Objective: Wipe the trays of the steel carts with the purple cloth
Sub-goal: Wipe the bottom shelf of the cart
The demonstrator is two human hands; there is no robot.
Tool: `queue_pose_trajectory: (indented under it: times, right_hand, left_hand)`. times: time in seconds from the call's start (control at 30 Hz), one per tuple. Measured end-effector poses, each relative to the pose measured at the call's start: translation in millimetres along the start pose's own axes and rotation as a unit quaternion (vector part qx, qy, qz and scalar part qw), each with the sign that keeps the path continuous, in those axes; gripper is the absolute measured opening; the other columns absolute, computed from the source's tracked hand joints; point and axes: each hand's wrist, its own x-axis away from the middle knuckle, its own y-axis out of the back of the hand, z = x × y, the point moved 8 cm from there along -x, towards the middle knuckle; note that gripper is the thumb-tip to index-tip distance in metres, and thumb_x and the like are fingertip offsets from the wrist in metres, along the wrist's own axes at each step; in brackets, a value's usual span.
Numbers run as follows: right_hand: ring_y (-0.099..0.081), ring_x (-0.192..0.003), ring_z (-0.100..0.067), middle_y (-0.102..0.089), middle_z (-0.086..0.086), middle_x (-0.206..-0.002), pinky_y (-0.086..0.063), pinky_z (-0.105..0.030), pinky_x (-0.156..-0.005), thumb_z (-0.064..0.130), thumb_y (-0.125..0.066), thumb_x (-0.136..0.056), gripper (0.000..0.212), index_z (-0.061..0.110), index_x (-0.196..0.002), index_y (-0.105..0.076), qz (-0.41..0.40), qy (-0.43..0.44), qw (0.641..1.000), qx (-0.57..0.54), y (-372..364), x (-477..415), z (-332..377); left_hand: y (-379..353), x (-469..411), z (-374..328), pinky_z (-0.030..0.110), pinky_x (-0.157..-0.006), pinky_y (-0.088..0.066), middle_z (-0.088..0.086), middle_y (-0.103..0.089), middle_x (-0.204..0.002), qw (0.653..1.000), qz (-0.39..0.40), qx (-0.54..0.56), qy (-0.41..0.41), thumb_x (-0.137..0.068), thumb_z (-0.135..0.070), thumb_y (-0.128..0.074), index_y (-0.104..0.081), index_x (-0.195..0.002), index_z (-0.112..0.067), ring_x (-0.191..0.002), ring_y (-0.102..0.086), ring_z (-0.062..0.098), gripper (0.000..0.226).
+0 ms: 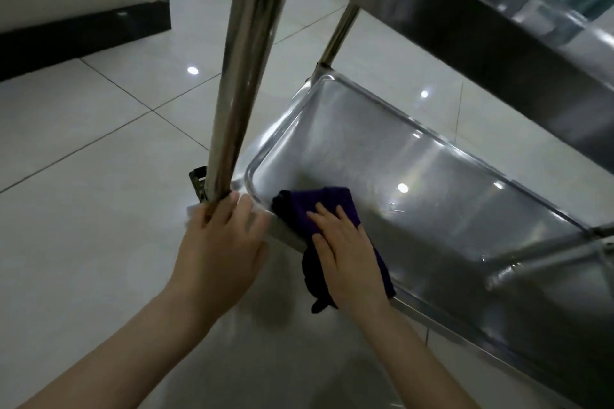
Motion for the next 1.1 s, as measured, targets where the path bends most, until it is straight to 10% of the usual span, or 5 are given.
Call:
queue_pose_trajectory:
  times: [0.33, 0.5, 0.87, 1.1]
  right_hand:
    - [-0.015, -0.148, -0.019, -0.023, 0.006, -0.160, -0.013, -0.048, -0.120, 0.032, -0.028, -0.106, 0.044, 0.028, -0.149, -0.035, -0.017, -0.145, 0.989, 0.021, 30, -125, -82]
    - [-0.014, -0.146, -0.003, -0.032, 0.017, -0.154, -0.009, -0.032, -0.119, 0.033, -0.035, -0.104, 0.040, 0.035, -0.143, -0.043, -0.041, -0.063, 0.997, 0.003, 21, -12, -59]
    - [-0.013, -0.149, -0.017, -0.021, 0.009, -0.161, -0.014, -0.047, -0.120, 0.034, -0.026, -0.106, 0.044, 0.029, -0.149, -0.033, -0.046, -0.214, 0.975, 0.031, 59, -80, -158]
    - [-0.011, -0.145, -0.002, -0.028, 0.019, -0.154, -0.011, -0.034, -0.120, 0.032, -0.038, -0.104, 0.040, 0.034, -0.144, -0.042, -0.060, -0.124, 0.990, 0.016, 50, 44, -117]
  left_hand:
    - [-19, -10, -59, 0.047, -0.100, -0.042, 0.008, -0.062, -0.118, 0.993, 0.004, 0.105, -0.059, -0.087, -0.032, -0.057, -0.065, -0.111, -0.015, -0.112, -0.059, 0.030, 0.030]
    - [-22, -24, -59, 0.045, -0.084, -0.043, 0.014, -0.061, -0.103, 0.992, -0.009, 0.128, -0.012, -0.093, -0.031, -0.044, -0.065, -0.092, -0.008, -0.092, -0.059, 0.034, 0.031]
    - [-39, -40, -92, 0.055, -0.102, -0.038, 0.018, -0.058, -0.116, 0.979, -0.008, 0.199, -0.035, -0.086, -0.024, -0.053, -0.063, -0.109, -0.002, -0.115, -0.052, 0.039, 0.034]
    - [-45, -42, -125, 0.060, -0.107, -0.031, 0.009, -0.058, -0.129, 0.983, 0.024, 0.154, -0.095, -0.090, -0.034, -0.039, -0.063, -0.120, -0.013, -0.131, -0.047, 0.029, 0.043]
